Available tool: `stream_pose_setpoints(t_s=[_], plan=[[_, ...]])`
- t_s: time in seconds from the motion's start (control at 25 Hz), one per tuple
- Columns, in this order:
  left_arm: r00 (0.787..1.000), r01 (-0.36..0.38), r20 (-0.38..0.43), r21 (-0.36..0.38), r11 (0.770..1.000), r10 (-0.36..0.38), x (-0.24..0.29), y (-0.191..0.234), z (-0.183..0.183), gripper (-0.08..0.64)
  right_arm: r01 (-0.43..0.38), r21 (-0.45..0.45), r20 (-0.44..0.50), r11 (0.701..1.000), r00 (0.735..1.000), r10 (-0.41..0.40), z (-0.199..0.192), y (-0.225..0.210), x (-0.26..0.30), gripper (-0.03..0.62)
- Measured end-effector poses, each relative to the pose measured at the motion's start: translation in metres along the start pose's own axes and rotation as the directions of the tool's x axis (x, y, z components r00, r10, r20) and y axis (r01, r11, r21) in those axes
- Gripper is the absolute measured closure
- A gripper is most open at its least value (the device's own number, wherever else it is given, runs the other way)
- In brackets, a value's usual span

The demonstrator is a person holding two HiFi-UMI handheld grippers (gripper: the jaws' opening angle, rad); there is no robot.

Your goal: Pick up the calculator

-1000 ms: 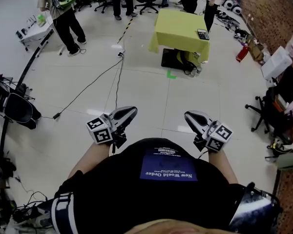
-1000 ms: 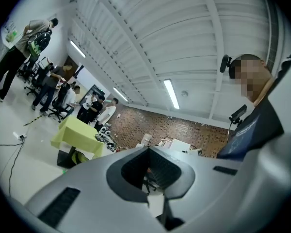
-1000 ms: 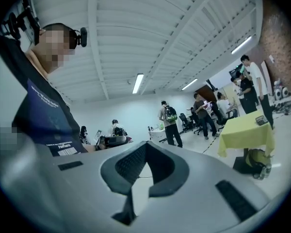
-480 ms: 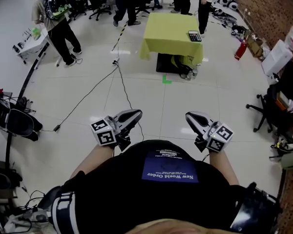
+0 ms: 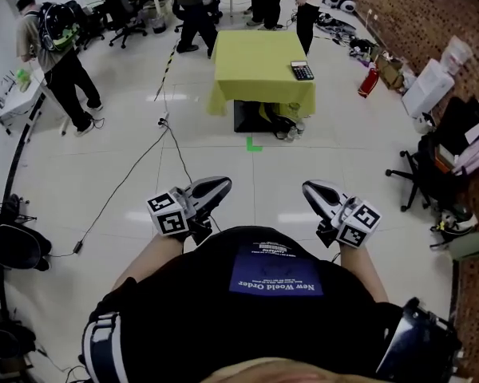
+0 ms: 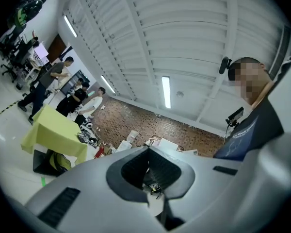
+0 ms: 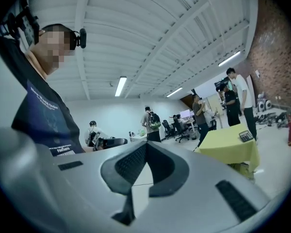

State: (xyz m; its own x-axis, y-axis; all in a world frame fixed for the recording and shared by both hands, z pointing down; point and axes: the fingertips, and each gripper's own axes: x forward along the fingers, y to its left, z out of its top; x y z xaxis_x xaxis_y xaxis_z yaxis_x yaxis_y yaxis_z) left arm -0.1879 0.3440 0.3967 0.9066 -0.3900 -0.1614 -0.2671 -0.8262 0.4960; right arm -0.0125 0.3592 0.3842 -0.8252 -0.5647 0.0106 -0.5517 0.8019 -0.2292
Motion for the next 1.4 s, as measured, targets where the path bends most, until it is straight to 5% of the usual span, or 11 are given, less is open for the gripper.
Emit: stream_pose_setpoints(t_s=[0.32,0.68,1.08,1.4], plan=[[1.000,0.010,-0.006,0.022,1.000,-0.009,-0.052,0.100,0.076,0.554,0.024,-0.011,0.010,1.000,1.000,-0.024,0.015,-0.020,0.122,0.604],[0.999,-0.040,0.002,-0.023,0.999,0.040,-0.041,0.171,0.088,0.554,0.002,0.016,-0.020,1.000,1.000,-0.001,0.022,-0.084,0.177,0.604],[0.982,-0.183,0.057,0.030,0.983,0.181,0.084,0.245,0.120,0.554,-0.151,0.002,-0.048,0.989,0.987,0.151,0.057,-0.248,0.195,0.604],[0.976,-0.208,0.075,0.017,0.978,0.206,0.198,0.287,0.145,0.554,-0.223,-0.010,-0.053,0.975,0.973,0.222,0.098,-0.357,0.196,0.604]])
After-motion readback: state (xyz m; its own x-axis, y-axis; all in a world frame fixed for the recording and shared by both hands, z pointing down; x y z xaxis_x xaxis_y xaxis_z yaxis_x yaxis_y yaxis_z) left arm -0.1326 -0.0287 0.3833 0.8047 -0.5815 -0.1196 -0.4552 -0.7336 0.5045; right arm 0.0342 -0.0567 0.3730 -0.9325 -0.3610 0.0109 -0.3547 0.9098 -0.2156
